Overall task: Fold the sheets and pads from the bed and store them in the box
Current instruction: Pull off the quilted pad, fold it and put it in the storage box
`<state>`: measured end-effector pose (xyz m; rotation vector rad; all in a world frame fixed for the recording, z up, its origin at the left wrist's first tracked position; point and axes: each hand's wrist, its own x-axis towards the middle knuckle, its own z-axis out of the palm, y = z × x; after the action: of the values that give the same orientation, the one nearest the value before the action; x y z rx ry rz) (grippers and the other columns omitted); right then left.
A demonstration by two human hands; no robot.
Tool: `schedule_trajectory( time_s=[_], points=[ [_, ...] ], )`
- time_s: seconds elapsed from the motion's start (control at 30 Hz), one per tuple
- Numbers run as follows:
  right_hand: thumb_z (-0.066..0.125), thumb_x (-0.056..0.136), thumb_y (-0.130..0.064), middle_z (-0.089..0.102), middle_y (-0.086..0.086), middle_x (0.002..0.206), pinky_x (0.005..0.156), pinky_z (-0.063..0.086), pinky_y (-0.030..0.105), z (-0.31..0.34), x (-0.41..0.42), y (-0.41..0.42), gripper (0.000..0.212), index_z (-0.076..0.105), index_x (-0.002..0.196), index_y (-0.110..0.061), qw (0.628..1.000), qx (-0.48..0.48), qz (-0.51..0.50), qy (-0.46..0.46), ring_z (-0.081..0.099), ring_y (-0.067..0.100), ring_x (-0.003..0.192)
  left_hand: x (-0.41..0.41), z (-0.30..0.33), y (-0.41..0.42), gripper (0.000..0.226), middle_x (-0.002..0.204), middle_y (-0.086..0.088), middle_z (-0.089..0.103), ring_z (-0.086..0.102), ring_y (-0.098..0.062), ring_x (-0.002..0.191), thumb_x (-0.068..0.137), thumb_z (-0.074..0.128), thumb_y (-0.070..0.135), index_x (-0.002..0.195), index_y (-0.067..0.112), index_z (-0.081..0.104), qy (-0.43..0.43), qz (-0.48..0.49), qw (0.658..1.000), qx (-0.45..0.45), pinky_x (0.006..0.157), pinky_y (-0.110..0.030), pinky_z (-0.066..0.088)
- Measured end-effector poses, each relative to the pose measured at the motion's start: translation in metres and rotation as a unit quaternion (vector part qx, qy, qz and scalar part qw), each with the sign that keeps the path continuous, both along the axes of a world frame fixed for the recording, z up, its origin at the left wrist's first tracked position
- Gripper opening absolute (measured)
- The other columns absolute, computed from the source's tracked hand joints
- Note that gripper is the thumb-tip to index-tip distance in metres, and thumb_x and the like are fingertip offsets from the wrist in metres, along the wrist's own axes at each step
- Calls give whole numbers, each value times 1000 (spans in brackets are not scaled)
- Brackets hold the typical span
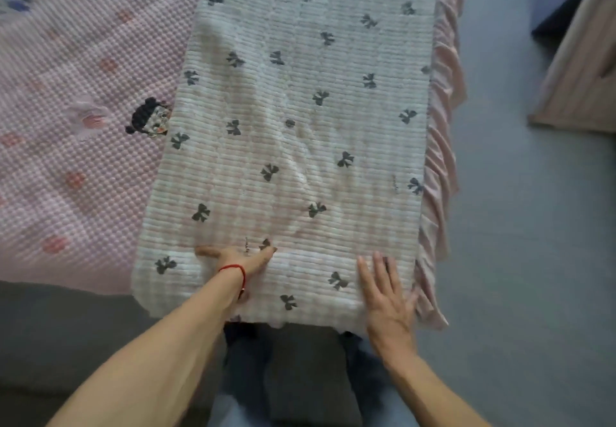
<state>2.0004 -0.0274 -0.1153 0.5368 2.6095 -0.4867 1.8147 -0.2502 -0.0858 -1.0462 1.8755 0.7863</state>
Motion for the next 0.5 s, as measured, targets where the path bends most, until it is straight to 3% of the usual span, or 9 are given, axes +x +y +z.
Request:
schedule_trajectory(
  time_s=[0.07, 0.1, 0.13, 0.2, 0.27, 0.37, 0.43, 0.5],
  points=[
    [45, 101, -14, 14, -2, 171, 122, 20, 62, 0, 22, -4, 63, 33, 159, -31, 986, -15, -151, 63, 17, 29, 157, 2, 1, -33, 119, 136, -16, 57, 64, -40, 114, 78, 84, 46, 160, 11, 4, 18, -75, 997, 18, 76, -46, 63],
    [54, 101, -13, 29, 3, 166, 120, 29, 57, -1, 27, -7, 55, 44, 153, -24, 971, -16, -212, 113, 30, 32, 151, 4, -1, -55, 108, 120, -13, 65, 70, -38, 103, 77, 82, 51, 158, 15, 21, 41, -107, 993, 1, 72, -47, 64],
    [65, 96, -10, 40, 9, 157, 116, 36, 53, 0, 26, -11, 53, 51, 147, -18, 951, -15, -269, 153, 40, 34, 142, 6, 1, -77, 98, 111, -11, 69, 71, -36, 95, 74, 77, 58, 154, 19, 36, 80, -144, 986, -37, 75, -49, 63],
    [77, 87, -12, 51, 16, 137, 106, 42, 50, 4, 20, -17, 58, 51, 139, -10, 899, -35, -398, 181, 48, 36, 126, 5, 6, -115, 74, 115, -12, 67, 67, -35, 98, 72, 65, 57, 140, 28, 56, 181, -226, 949, -124, 88, -50, 58],
    [77, 88, -25, 57, 18, 128, 99, 47, 48, 7, 14, -20, 58, 46, 134, -10, 851, -62, -492, 173, 54, 38, 118, 0, 18, -135, 63, 129, -19, 48, 54, -40, 110, 79, 69, 39, 137, 23, 50, 262, -240, 919, -172, 95, -54, 50],
    [77, 88, -37, 66, 13, 118, 85, 49, 40, 3, 19, -16, 52, 49, 124, -11, 833, -106, -525, 137, 63, 36, 109, -9, 14, -157, 82, 143, -23, 39, 42, -43, 129, 80, 80, 35, 145, 13, 34, 248, -240, 924, -164, 107, -58, 39],
    [79, 86, -41, 69, 6, 109, 82, 50, 37, 5, 21, -2, 49, 56, 119, -13, 836, -147, -519, 102, 66, 30, 101, -14, 5, -166, 82, 139, -22, 51, 46, -42, 130, 77, 82, 48, 140, 9, 44, 232, -231, 929, -170, 109, -56, 40],
    [80, 86, -42, 74, 1, 100, 78, 55, 35, 9, 31, 10, 35, 68, 110, -18, 850, -194, -482, 87, 70, 24, 90, -15, 3, -176, 60, 123, -18, 65, 61, -38, 112, 81, 81, 46, 124, 9, 61, 220, -188, 950, -116, 95, -43, 53]
  ],
)
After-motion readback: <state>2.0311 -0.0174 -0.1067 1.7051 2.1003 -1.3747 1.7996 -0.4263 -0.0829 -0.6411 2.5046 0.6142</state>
